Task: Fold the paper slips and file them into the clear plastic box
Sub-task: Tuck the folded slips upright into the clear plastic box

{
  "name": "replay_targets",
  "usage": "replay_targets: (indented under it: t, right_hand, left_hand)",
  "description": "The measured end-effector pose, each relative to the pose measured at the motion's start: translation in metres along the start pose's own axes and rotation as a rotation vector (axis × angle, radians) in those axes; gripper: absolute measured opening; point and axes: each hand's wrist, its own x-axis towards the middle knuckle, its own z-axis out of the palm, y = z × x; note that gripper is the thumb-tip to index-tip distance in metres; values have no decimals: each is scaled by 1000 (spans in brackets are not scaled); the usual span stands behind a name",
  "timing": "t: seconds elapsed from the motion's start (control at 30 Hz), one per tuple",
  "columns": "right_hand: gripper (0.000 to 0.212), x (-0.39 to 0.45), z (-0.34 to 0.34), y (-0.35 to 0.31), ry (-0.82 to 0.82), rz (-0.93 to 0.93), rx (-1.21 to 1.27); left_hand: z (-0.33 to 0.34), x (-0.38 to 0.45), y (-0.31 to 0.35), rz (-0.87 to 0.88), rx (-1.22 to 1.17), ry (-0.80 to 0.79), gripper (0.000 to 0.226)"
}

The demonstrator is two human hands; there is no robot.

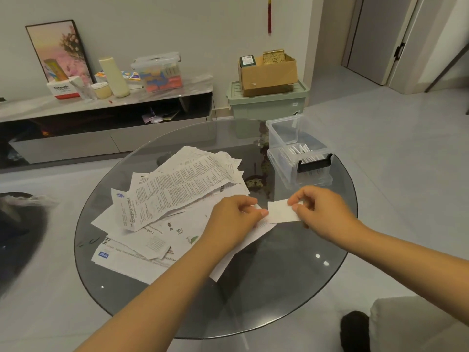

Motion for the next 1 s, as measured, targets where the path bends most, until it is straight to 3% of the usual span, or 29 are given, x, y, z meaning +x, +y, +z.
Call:
replay_targets:
  t: [0.13, 0.3, 0.8, 1.0]
  right_hand:
    - [22, -4, -16, 17, 70, 32, -241]
    - [32, -5, -28, 21, 47, 23, -534]
    - [33, -3, -29, 26, -26, -40, -479]
    - [44, -8, -31, 23, 75, -172, -793]
  left_hand:
    - [14, 2, 8, 111, 108, -25, 17]
    - [23, 3, 15, 278, 242, -57, 20]
    - [27, 7, 11, 351, 298, 5, 22]
    - [37, 10, 7, 540, 464, -115, 33]
